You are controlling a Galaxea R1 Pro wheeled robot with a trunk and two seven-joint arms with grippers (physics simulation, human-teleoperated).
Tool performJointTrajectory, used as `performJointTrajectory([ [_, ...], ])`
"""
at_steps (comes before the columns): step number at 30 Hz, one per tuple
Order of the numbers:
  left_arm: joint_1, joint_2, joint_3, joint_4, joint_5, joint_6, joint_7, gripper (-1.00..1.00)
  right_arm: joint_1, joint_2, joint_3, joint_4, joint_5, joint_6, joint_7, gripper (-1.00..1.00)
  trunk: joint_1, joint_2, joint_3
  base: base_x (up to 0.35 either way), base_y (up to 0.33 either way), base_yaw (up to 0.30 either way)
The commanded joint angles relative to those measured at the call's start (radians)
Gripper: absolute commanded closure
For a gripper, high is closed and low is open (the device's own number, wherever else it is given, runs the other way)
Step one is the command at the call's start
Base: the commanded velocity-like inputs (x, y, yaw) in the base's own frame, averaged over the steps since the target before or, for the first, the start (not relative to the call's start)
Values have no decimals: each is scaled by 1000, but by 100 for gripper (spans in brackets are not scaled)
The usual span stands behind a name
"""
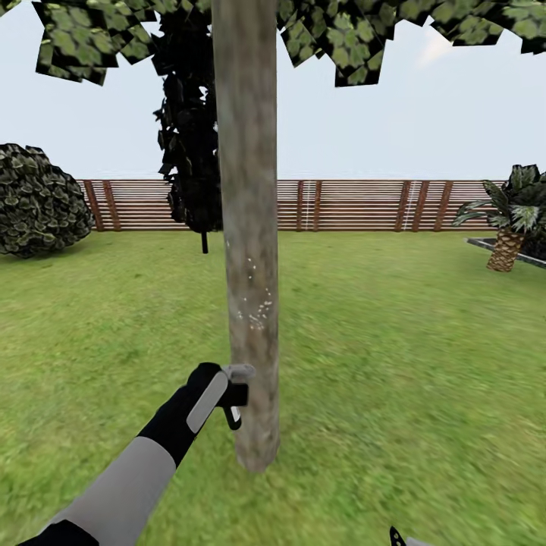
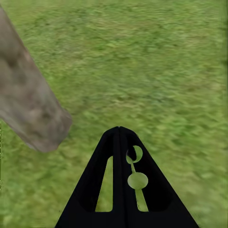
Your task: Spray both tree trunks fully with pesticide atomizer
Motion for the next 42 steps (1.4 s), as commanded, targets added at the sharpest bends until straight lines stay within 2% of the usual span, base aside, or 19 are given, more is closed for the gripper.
performJointTrajectory([
  [1,0,1,-2,-1,11,0,9,100,0,1,-2,0,-5,-3,4,100,1,-1,0,230,249,-54],
  [11,12,2,-3,1,11,-29,-22,100,0,1,-3,0,-6,-2,3,100,1,-1,0,115,298,-170],
  [32,17,2,-3,19,9,-52,-32,100,0,1,-3,0,-6,-2,3,100,1,-1,0,-110,316,-190],
  [42,17,2,-3,24,8,-61,-67,100,0,1,-3,0,-6,-2,3,100,1,-1,0,-5,333,-259],
])
